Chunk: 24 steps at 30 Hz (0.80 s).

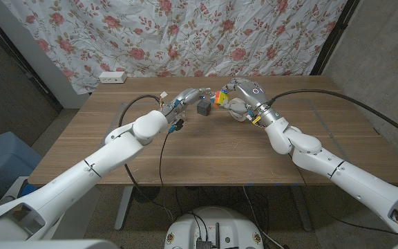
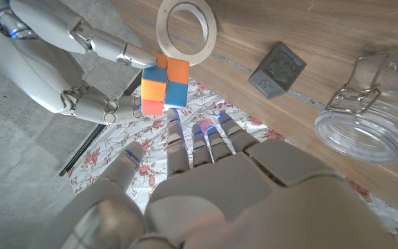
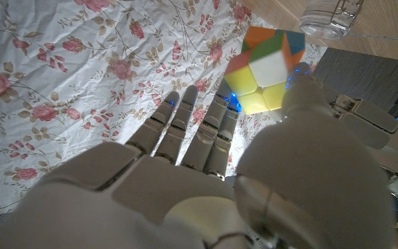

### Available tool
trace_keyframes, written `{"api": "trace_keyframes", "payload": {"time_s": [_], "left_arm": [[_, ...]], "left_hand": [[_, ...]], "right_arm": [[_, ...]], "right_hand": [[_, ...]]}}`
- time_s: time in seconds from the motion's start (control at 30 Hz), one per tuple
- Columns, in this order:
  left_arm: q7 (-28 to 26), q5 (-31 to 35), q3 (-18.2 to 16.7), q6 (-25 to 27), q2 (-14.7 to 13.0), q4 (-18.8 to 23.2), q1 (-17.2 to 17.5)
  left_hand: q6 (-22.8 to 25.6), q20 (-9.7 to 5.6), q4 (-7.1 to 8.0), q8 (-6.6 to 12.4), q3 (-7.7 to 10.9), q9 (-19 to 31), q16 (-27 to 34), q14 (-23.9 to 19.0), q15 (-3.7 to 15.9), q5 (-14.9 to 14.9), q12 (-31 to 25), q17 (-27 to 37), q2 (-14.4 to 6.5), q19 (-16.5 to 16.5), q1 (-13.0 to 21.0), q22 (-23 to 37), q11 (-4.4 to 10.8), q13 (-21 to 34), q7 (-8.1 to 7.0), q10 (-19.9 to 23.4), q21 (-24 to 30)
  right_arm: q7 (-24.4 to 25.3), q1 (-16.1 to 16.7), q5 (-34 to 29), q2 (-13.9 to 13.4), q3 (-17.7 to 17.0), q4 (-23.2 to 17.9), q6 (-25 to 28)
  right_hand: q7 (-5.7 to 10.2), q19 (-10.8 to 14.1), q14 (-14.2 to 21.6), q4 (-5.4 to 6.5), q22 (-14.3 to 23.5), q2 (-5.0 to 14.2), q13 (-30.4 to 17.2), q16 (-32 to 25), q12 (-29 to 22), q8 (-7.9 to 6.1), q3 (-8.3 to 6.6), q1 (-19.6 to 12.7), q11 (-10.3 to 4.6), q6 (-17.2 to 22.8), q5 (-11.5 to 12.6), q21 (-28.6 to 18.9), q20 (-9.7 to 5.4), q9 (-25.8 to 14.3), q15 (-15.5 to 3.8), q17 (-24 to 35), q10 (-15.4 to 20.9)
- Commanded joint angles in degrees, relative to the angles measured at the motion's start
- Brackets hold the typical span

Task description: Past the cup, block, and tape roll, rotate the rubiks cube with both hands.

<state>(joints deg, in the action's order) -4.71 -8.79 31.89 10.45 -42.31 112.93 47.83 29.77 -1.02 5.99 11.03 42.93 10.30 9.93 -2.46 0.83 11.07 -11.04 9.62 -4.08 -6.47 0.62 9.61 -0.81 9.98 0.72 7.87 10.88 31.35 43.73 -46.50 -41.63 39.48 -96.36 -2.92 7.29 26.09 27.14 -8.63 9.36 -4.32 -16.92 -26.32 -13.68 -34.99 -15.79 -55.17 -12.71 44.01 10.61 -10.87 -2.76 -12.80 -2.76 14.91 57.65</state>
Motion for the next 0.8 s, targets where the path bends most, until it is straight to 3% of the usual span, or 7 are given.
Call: {"api": "trace_keyframes", "payload": {"time_s": [0.03,0.8], "left_arm": [[-1.2,0.7,-0.2,-0.6,0.2,0.2,0.7],[-2.4,1.9,-0.4,-2.0,1.0,-0.2,1.5]], "left_hand": [[0.1,0.02,0.17,-0.11,0.50,0.3,0.3,-0.6,0.02,0.6,-0.3,0.0,-4.2,-0.7,0.2,0.1,0.03,0.2,0.14,0.7,0.1],[0.0,-0.03,0.09,-0.21,0.74,0.3,0.3,-1.3,0.29,0.6,-0.4,-0.1,-4.3,-1.3,0.2,0.1,0.03,0.2,0.07,1.3,0.3]], "right_arm": [[-0.1,-0.1,0.7,0.2,-0.1,0.1,0.3],[0.7,0.0,2.5,0.9,-0.6,0.5,0.5]], "right_hand": [[5.36,0.4,0.4,0.07,0.1,5.23,-0.2,-0.5,-0.1,-0.46,0.14,-4.2,0.11,5.9,0.2,0.1,-0.45,-0.9,-8.68,0.2,0.6],[5.36,0.4,0.6,0.06,0.1,5.48,-0.3,-0.6,0.0,-0.60,0.45,-4.1,0.12,5.9,0.1,0.1,-0.41,-1.0,-8.66,0.2,0.8]]}}
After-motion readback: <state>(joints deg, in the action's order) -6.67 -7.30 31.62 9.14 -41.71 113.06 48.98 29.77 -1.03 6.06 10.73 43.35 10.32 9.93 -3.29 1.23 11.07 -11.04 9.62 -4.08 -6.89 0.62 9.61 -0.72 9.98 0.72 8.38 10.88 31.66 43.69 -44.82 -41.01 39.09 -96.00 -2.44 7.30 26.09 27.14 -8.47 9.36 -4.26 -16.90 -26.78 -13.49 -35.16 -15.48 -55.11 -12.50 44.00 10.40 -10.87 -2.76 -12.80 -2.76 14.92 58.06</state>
